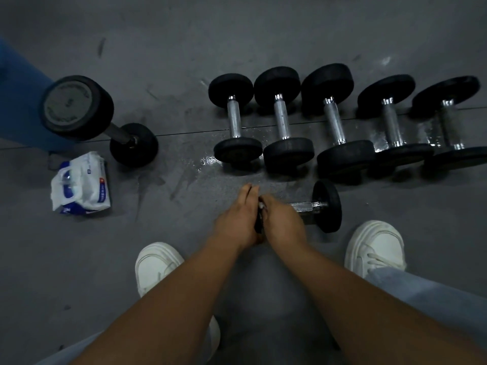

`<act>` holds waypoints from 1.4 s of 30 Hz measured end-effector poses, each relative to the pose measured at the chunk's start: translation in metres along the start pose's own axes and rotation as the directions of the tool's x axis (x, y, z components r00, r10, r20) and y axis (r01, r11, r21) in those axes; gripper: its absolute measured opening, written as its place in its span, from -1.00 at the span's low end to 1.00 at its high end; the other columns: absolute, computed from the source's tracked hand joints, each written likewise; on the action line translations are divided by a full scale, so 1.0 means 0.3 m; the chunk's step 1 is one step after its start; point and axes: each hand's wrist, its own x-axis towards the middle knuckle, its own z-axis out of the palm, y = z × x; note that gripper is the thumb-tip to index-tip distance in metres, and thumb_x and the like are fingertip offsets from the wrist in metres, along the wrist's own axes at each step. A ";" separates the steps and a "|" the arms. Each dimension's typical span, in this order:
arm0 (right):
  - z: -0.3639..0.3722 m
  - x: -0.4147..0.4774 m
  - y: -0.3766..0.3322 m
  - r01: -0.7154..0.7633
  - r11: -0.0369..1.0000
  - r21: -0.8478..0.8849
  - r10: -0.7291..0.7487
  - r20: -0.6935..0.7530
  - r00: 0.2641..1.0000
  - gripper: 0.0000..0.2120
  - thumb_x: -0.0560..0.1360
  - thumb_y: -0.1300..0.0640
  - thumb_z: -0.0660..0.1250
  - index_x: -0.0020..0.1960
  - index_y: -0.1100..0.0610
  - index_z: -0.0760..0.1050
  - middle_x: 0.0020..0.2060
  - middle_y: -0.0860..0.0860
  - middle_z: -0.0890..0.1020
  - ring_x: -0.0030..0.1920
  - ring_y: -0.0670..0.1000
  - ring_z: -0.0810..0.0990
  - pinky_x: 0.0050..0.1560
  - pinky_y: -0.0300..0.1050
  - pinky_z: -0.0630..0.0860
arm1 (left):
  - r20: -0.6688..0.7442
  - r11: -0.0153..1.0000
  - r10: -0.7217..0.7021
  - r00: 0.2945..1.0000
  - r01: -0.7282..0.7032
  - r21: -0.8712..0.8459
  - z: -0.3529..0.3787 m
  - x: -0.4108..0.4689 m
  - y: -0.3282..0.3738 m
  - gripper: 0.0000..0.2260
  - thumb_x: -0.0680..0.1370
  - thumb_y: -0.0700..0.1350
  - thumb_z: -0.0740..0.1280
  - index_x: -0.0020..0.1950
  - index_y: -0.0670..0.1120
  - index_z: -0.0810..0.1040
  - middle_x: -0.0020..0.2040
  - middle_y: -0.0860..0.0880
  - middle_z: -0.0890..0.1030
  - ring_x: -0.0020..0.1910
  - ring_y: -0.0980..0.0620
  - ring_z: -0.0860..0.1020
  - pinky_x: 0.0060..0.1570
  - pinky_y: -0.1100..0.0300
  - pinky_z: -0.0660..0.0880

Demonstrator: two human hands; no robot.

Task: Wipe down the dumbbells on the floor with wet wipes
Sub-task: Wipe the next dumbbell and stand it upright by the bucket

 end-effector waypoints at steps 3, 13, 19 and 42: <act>0.027 -0.077 0.021 -0.005 1.000 0.019 0.006 -0.026 1.000 -0.75 0.59 0.04 0.11 0.25 -0.08 0.39 -0.08 0.07 0.67 -0.05 0.17 0.63 -0.13 0.00 0.54 | -0.007 1.000 0.011 1.000 -0.011 -0.010 0.002 0.001 -0.001 0.04 0.37 0.02 0.54 0.60 0.03 -0.13 0.60 0.11 -0.20 0.44 -0.12 0.35 0.24 -0.16 0.45; 0.001 -0.088 0.012 -0.033 0.999 0.044 0.034 -0.033 0.999 -0.76 0.59 0.02 0.11 0.22 -0.06 0.42 -0.05 0.09 0.66 -0.01 0.19 0.61 -0.11 0.00 0.49 | 0.010 1.000 0.007 1.000 -0.007 -0.012 0.000 0.004 -0.002 0.06 0.35 0.02 0.56 0.60 0.01 -0.13 0.60 0.11 -0.20 0.47 -0.11 0.31 0.28 -0.16 0.43; 0.016 -0.059 0.014 -0.028 0.995 0.097 0.032 -0.039 0.999 -0.80 0.58 0.03 0.14 0.16 -0.03 0.45 -0.08 0.08 0.66 -0.05 0.17 0.62 -0.15 -0.01 0.51 | 0.014 1.000 0.006 1.000 -0.006 -0.007 0.000 0.007 -0.003 0.06 0.35 0.02 0.56 0.60 0.02 -0.14 0.59 0.11 -0.21 0.46 -0.12 0.33 0.25 -0.18 0.44; 0.003 -0.097 -0.081 -0.229 0.333 0.915 0.566 0.001 0.824 -0.94 0.51 0.27 0.35 -0.09 0.13 0.52 -0.31 -0.03 0.61 -0.34 -0.16 0.56 -0.28 -0.37 0.45 | 0.006 1.000 -0.002 1.000 0.002 -0.015 0.008 0.010 -0.008 0.06 0.36 -0.04 0.55 0.59 0.04 -0.16 0.58 0.14 -0.22 0.48 -0.13 0.28 0.27 -0.15 0.44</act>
